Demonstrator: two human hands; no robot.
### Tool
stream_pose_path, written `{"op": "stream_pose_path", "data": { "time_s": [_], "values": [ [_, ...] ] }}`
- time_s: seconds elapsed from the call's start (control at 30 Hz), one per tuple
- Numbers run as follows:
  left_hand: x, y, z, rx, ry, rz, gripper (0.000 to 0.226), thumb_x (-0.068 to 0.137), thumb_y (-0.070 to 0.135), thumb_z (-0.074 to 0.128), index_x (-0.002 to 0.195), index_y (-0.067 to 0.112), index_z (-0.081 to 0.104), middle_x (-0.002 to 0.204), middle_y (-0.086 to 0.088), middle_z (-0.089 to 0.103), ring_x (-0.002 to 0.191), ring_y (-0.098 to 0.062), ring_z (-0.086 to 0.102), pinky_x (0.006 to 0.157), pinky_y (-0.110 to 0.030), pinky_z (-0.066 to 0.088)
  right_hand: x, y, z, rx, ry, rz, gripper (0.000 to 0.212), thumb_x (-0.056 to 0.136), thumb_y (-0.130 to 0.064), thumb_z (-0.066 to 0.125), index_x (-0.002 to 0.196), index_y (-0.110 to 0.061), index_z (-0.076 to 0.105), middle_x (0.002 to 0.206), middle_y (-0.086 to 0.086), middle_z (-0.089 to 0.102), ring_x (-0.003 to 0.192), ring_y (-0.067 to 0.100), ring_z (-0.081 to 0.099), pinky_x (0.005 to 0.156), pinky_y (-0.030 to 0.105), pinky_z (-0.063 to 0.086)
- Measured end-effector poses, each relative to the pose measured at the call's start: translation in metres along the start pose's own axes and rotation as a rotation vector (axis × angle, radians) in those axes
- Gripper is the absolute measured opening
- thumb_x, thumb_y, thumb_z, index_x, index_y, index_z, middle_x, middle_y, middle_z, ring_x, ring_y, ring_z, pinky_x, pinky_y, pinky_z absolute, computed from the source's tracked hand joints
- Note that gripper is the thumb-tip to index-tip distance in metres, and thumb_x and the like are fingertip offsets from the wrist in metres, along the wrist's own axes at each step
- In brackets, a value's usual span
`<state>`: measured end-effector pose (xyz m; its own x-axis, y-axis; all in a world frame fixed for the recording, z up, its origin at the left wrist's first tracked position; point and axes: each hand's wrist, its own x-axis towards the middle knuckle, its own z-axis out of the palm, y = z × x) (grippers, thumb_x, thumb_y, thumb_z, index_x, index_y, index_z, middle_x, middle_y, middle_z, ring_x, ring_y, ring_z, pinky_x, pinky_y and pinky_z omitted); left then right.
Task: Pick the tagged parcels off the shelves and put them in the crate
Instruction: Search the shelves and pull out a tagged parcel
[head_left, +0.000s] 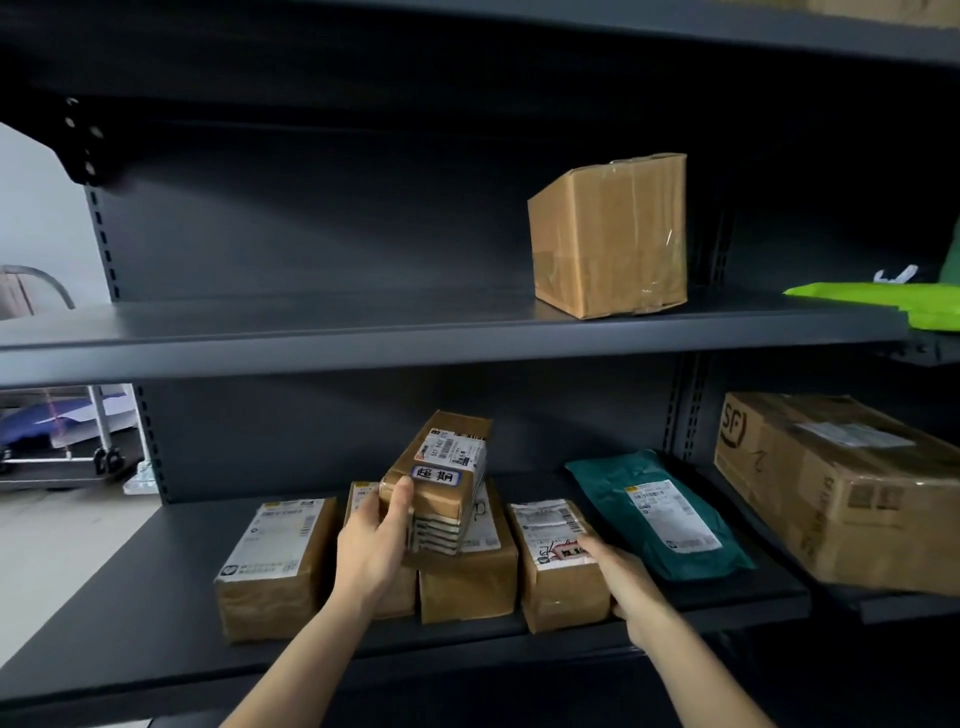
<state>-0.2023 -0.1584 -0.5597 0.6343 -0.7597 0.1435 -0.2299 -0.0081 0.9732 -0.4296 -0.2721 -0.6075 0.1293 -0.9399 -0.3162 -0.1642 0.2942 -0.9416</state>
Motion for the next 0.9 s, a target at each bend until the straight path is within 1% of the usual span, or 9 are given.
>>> {"op": "stream_pose_path", "data": {
  "time_s": [0.13,0.2,0.3,0.4,0.47,0.53,0.63,0.77,0.9],
  "values": [
    [-0.001,0.002,0.000,-0.012,-0.019,0.004,0.049,0.090,0.050,0.049,0.123,0.016,0.055,0.109,0.000,0.064,0.096,-0.014,0.056,0.073,-0.021,0.045,-0.004,-0.004,0.006,0.059,-0.050,-0.002,0.012,0.082,-0.042,0.062,0.090,-0.033,0.060,0.087,-0.005,0.065,0.081,0.014,0.058,0.066,0.030,0.041],
    [0.000,0.004,0.001,-0.023,-0.027,-0.003,0.023,0.090,0.049,0.049,0.098,0.029,0.060,0.092,0.011,0.063,0.088,-0.008,0.057,0.065,-0.017,0.041,-0.005,-0.003,0.009,0.069,-0.046,-0.023,0.018,0.083,-0.040,0.062,0.100,-0.037,0.058,0.094,-0.003,0.064,0.085,0.018,0.057,0.076,0.037,0.043],
    [-0.002,0.007,0.001,-0.042,-0.035,-0.002,0.015,0.090,0.047,0.050,0.080,0.036,0.054,0.085,0.017,0.059,0.080,0.000,0.053,0.061,-0.017,0.040,-0.006,-0.005,0.012,0.153,0.057,-0.169,0.032,0.085,-0.031,0.062,0.116,-0.031,0.057,0.098,0.000,0.066,0.086,0.017,0.060,0.072,0.033,0.046],
    [-0.002,0.007,0.000,-0.058,-0.034,-0.001,0.016,0.090,0.047,0.051,0.080,0.036,0.055,0.085,0.016,0.061,0.081,0.000,0.055,0.062,-0.019,0.041,-0.011,-0.016,0.017,0.264,0.150,-0.373,0.033,0.087,-0.028,0.061,0.118,-0.034,0.057,0.099,-0.006,0.067,0.083,0.005,0.063,0.066,0.021,0.048],
    [-0.002,0.006,0.000,-0.070,-0.048,0.000,0.015,0.090,0.047,0.051,0.082,0.036,0.055,0.087,0.016,0.061,0.083,-0.002,0.056,0.063,-0.019,0.043,-0.015,-0.024,0.024,0.286,0.118,-0.466,0.031,0.087,-0.029,0.061,0.115,-0.039,0.055,0.094,-0.018,0.066,0.075,-0.007,0.065,0.055,0.008,0.046],
    [-0.003,0.006,0.000,-0.080,-0.061,-0.002,0.013,0.090,0.047,0.051,0.084,0.036,0.054,0.088,0.016,0.061,0.084,-0.002,0.056,0.065,-0.019,0.043,-0.020,-0.028,0.033,0.300,0.068,-0.513,0.032,0.087,-0.028,0.061,0.116,-0.041,0.054,0.097,-0.020,0.065,0.075,-0.013,0.063,0.055,0.003,0.045],
    [-0.005,0.006,0.000,-0.130,-0.105,-0.002,0.010,0.091,0.043,0.051,0.088,0.035,0.056,0.093,0.013,0.063,0.089,-0.004,0.058,0.066,-0.019,0.044,-0.026,-0.026,0.038,0.308,0.054,-0.576,0.038,0.087,-0.024,0.061,0.122,-0.038,0.054,0.108,-0.014,0.066,0.085,-0.010,0.064,0.061,0.004,0.047],
    [-0.009,0.011,-0.001,-0.189,-0.182,0.000,0.008,0.093,0.036,0.051,0.092,0.037,0.059,0.089,0.019,0.064,0.081,0.001,0.061,0.057,-0.009,0.044,-0.034,-0.023,0.041,0.235,0.067,-0.674,0.051,0.085,-0.026,0.064,0.133,-0.029,0.049,0.126,-0.003,0.059,0.111,0.007,0.059,0.089,0.023,0.050],
    [-0.014,0.014,-0.006,-0.254,-0.251,0.007,0.019,0.088,0.036,0.055,0.104,0.047,0.058,0.098,0.023,0.067,0.093,0.003,0.061,0.070,-0.015,0.044,-0.043,-0.032,0.048,0.254,0.035,-0.701,0.042,0.082,-0.027,0.065,0.121,-0.041,0.054,0.115,-0.015,0.063,0.101,-0.008,0.060,0.072,0.002,0.045]
  ]
}}
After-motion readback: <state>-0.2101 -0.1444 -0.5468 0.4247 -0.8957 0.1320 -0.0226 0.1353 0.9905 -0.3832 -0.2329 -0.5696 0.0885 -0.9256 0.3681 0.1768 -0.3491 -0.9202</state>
